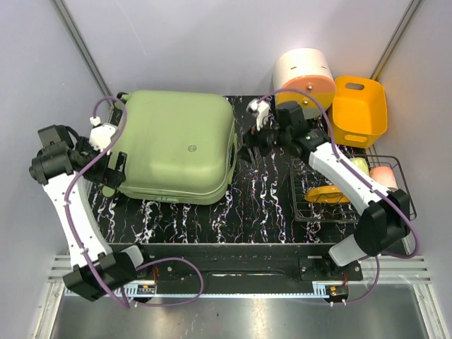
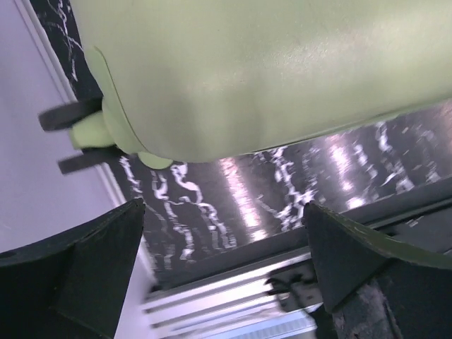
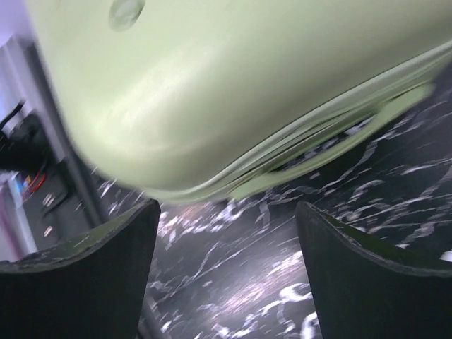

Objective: Open, take out, and arrange the luggage

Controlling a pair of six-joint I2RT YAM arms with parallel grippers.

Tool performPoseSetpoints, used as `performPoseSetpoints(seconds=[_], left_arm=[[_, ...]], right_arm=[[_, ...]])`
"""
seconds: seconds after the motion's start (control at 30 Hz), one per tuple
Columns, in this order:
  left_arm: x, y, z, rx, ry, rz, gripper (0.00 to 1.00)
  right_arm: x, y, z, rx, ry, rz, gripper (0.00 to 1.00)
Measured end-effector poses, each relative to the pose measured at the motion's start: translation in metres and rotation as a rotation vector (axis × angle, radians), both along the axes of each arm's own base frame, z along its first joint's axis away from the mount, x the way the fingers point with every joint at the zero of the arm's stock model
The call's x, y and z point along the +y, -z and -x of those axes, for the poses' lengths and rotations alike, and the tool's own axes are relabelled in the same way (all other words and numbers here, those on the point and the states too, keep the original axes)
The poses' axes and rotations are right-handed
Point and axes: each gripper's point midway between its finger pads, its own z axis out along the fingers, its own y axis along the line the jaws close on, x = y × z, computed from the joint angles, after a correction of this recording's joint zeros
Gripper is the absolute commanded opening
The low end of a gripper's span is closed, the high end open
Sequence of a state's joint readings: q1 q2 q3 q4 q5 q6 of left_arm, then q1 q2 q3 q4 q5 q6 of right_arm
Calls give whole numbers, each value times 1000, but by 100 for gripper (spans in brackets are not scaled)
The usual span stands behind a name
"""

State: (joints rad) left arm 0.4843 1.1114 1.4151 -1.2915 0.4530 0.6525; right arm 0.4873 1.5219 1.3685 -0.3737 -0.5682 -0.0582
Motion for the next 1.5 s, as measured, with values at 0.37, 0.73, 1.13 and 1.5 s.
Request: performPoseSetpoints(seconds=[0.37,0.73,1.13,1.5], left_arm=[[61,40,-17,123,534,-415,96],[121,92,-54,156,769,-594,92],[128,82,-61,107,818,-687,91],[135,22,-53,3,785,-730,93]], right_arm=[[14,50,79,171,-218,81,89],[15,44,80,129,-276,96,90],[13,51,81,148,-292,124,90],[11,53,83,140,-306,139,90]])
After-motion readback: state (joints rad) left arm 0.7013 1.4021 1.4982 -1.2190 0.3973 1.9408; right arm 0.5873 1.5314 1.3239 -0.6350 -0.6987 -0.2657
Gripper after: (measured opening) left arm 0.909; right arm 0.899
